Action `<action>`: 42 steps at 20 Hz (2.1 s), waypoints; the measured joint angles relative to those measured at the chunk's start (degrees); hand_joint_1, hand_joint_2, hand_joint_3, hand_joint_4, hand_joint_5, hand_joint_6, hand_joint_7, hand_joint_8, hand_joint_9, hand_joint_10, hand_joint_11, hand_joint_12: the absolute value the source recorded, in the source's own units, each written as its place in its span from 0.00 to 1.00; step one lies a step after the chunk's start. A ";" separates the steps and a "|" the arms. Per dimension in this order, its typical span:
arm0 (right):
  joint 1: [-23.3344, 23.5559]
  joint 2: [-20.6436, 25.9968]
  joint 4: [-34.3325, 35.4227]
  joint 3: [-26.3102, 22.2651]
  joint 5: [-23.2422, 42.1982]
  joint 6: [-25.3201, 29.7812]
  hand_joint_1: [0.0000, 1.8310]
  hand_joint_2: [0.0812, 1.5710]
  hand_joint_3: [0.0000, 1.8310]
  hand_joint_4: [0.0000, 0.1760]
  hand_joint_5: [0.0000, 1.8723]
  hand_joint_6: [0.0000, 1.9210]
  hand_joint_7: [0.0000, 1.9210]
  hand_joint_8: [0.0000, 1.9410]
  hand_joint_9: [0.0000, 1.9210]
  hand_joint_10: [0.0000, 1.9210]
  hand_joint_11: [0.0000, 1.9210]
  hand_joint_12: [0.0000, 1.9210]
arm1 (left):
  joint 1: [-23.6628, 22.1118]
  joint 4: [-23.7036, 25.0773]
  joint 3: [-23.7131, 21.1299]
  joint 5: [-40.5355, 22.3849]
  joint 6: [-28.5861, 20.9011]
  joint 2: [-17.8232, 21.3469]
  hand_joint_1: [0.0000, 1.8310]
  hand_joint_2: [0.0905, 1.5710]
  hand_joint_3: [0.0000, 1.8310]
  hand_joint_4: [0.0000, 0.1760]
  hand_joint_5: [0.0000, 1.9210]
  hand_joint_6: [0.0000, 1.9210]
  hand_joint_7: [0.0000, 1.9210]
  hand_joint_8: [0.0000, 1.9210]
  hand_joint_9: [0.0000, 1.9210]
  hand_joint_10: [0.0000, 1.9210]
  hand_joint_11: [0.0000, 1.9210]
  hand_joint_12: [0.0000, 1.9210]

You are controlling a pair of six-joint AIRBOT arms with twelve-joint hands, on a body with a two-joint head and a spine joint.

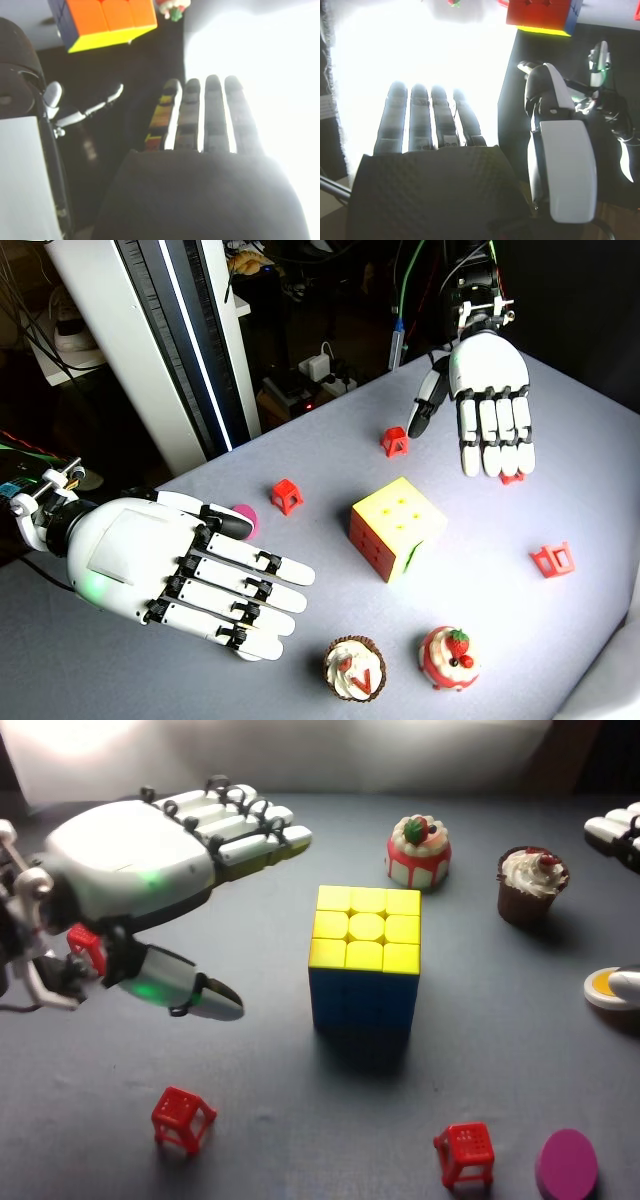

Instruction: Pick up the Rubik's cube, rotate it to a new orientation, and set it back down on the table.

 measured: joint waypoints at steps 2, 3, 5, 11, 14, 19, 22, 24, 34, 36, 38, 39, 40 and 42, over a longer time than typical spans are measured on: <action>-0.02 -0.09 0.00 0.00 -0.15 0.00 0.27 0.71 0.00 0.00 0.00 0.00 0.00 0.00 0.00 0.00 0.00 0.00 | -1.68 2.62 1.38 1.70 -2.73 -1.27 0.36 0.53 0.00 0.29 0.00 0.00 0.00 0.00 0.00 0.00 0.00 0.00; -0.02 -0.11 0.11 0.09 -0.17 0.00 0.26 0.72 0.00 0.00 0.00 0.00 0.00 0.00 0.00 0.00 0.00 0.00 | -2.73 3.65 2.27 2.82 -4.20 -2.27 0.37 0.53 0.00 0.13 0.00 0.00 0.00 0.00 0.00 0.00 0.00 0.00; 0.00 -0.44 0.17 0.11 -0.17 -0.04 0.25 0.72 0.00 0.00 0.00 0.00 0.00 0.00 0.00 0.00 0.00 0.00 | -3.37 4.15 3.87 3.56 -7.21 -3.65 0.38 0.52 0.00 0.00 0.00 0.00 0.00 0.00 0.00 0.00 0.00 0.00; 0.00 -0.70 0.42 0.11 -0.42 0.00 0.24 0.72 0.00 0.00 0.00 0.00 0.00 0.00 0.00 0.00 0.00 0.00 | -3.34 2.10 6.40 4.37 -10.51 -5.90 0.48 0.51 0.00 0.00 0.00 0.00 0.00 0.00 0.00 0.00 0.00 0.00; 0.00 -0.70 0.76 0.11 -0.44 -0.04 0.25 0.72 0.00 0.00 0.00 0.00 0.00 0.00 0.00 0.00 0.00 0.00 | -2.43 1.81 6.49 3.89 -11.98 -6.56 0.41 0.50 0.00 0.33 0.00 0.00 0.00 0.00 0.00 0.00 0.00 0.00; 0.00 -1.01 0.98 0.11 -0.42 -0.02 0.25 0.72 0.00 0.00 0.00 0.00 0.00 0.00 0.00 0.00 0.00 0.00 | -0.72 2.05 6.49 3.08 -13.86 -6.78 0.43 0.49 0.00 0.51 0.00 0.00 0.00 0.00 0.00 0.00 0.00 0.00; 0.00 -1.33 0.96 0.13 -0.48 0.00 0.25 0.73 0.00 0.00 0.00 0.00 0.00 0.00 0.00 0.00 0.00 0.00 | -0.20 1.95 6.67 2.69 -13.97 -7.98 0.44 0.49 0.00 0.57 0.00 0.00 0.00 0.00 0.00 0.00 0.00 0.00; 0.00 -1.40 1.07 0.33 -0.76 -0.04 0.26 0.74 0.00 0.00 0.00 0.00 0.00 0.00 0.00 0.00 0.00 0.00 | 0.09 1.90 7.02 2.73 -14.29 -9.27 0.45 0.50 0.00 0.58 0.00 0.00 0.00 0.00 0.00 0.00 0.00 0.00; -0.66 -1.95 1.62 0.79 -0.83 -0.04 0.30 0.74 0.00 0.05 0.00 0.00 0.00 0.00 0.00 0.00 0.00 0.00 | 0.57 -2.16 10.23 3.48 -13.40 -13.14 0.47 0.54 0.01 0.44 0.00 0.00 0.00 0.00 0.00 0.00 0.00 0.00; -0.66 -1.95 1.68 0.83 -0.79 -0.04 0.30 0.74 0.00 0.21 0.00 0.00 0.00 0.00 0.00 0.00 0.00 0.00 | 0.59 -2.73 10.86 3.72 -13.40 -13.33 0.46 0.52 0.00 0.46 0.00 0.00 0.00 0.00 0.00 0.00 0.00 0.00; -0.66 -1.97 1.57 0.81 -0.76 -0.04 0.32 0.75 0.00 0.18 0.00 0.00 0.00 0.00 0.00 0.00 0.01 0.00 | 0.59 -3.72 11.72 4.39 -13.64 -13.92 0.47 0.52 0.00 0.35 0.00 0.00 0.00 0.00 0.00 0.00 0.00 0.00; -0.66 -2.01 1.55 0.81 -0.76 -0.04 0.32 0.74 0.00 0.18 0.00 0.00 0.00 0.00 0.00 0.00 0.01 0.00 | 0.63 -3.69 12.22 4.46 -13.62 -14.38 0.47 0.52 0.00 0.30 0.00 0.00 0.00 0.00 0.00 0.00 0.00 0.00; -0.66 -2.01 1.68 0.81 -0.81 -0.04 0.32 0.74 0.00 0.23 0.00 0.00 0.00 0.00 0.00 0.00 0.00 0.00 | 0.63 -4.37 12.39 4.61 -13.66 -14.82 0.46 0.51 0.00 0.41 0.00 0.00 0.00 0.00 0.00 0.00 0.00 0.00; -0.66 -2.10 1.70 0.83 -0.79 -0.04 0.30 0.74 0.00 0.22 0.00 0.00 0.00 0.00 0.00 0.00 0.00 0.00 | 0.63 -4.46 12.81 4.52 -13.97 -15.45 0.45 0.51 0.00 0.39 0.00 0.00 0.00 0.00 0.00 0.00 0.03 0.01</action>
